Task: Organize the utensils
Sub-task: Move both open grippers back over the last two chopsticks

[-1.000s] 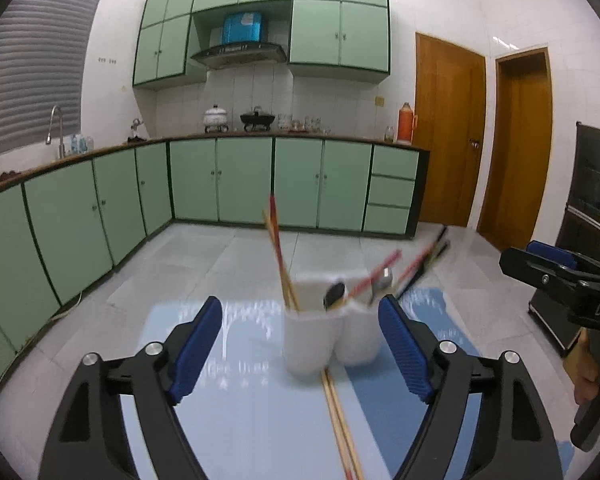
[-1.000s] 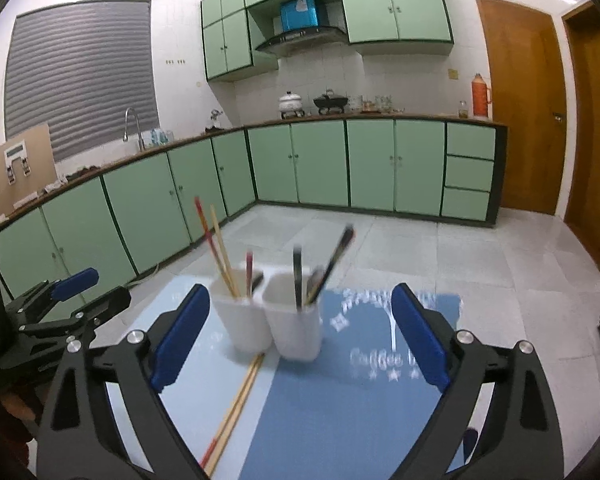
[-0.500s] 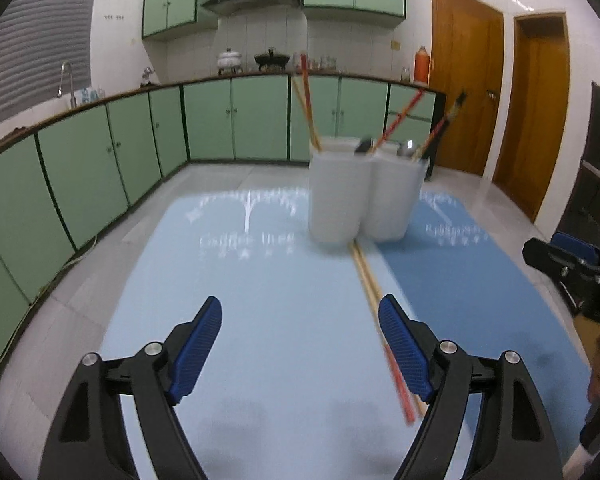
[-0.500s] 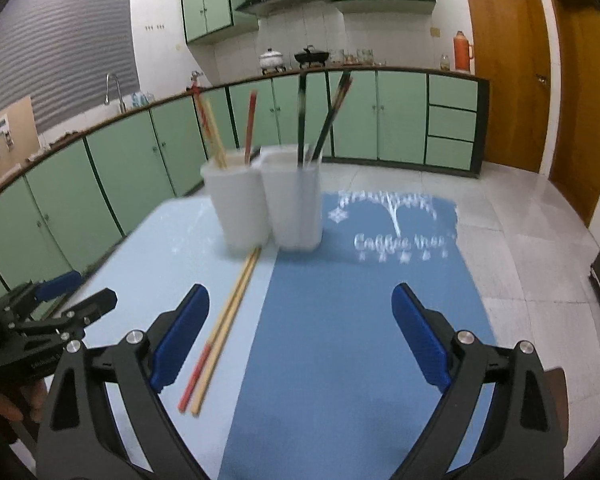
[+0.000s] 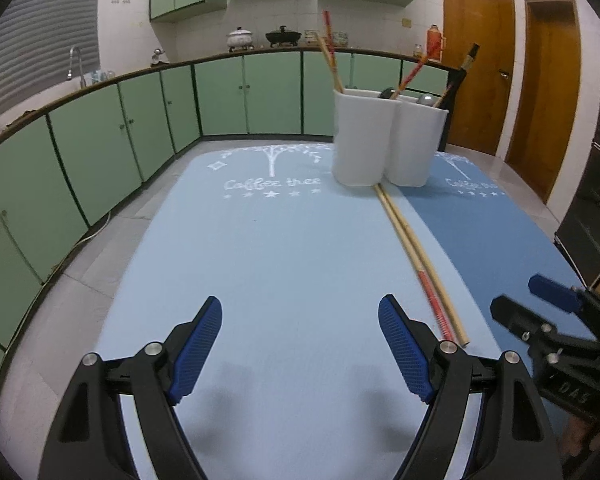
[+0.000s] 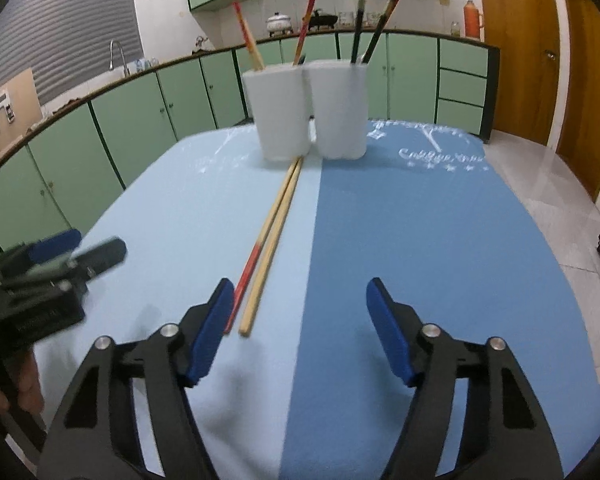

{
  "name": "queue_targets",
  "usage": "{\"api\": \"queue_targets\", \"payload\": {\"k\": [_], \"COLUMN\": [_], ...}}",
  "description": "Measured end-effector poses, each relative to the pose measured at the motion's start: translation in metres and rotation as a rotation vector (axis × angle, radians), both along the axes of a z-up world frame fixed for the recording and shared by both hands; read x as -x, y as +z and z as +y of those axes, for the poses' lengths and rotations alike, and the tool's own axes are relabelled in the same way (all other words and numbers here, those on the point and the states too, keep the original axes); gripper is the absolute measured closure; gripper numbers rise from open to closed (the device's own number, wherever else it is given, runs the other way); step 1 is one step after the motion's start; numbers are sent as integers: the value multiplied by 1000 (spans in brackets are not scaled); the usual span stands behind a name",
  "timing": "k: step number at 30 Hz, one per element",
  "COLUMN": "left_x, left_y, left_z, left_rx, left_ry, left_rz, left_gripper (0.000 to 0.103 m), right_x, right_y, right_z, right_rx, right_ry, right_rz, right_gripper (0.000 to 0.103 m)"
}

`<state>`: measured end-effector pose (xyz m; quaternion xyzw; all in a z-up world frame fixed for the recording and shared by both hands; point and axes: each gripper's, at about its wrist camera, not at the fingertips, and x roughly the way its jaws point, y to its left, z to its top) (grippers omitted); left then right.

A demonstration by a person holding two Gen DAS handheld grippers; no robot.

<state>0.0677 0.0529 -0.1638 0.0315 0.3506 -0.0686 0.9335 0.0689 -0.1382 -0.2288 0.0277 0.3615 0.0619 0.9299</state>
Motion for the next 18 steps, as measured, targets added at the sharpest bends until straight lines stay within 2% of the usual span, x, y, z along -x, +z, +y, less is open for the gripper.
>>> {"api": "queue_targets", "payload": {"k": [6, 10, 15, 18], "left_x": [4, 5, 5, 5], "left_y": [0, -1, -3, -4], "left_z": [15, 20, 19, 20], "left_rx": [1, 14, 23, 28], "left_ry": [21, 24, 23, 23], "left_rz": [-2, -2, -1, 4], "left_gripper": [24, 24, 24, 24], "right_x": [1, -3, -5, -4], "right_y": [-11, -16, -18, -15], "right_z": [16, 23, 20, 12], "right_rx": [18, 36, 40, 50], "right_ry": [27, 46, 30, 4], "right_rz": [48, 82, 105, 99], "right_gripper": [50, 61, 68, 69]}}
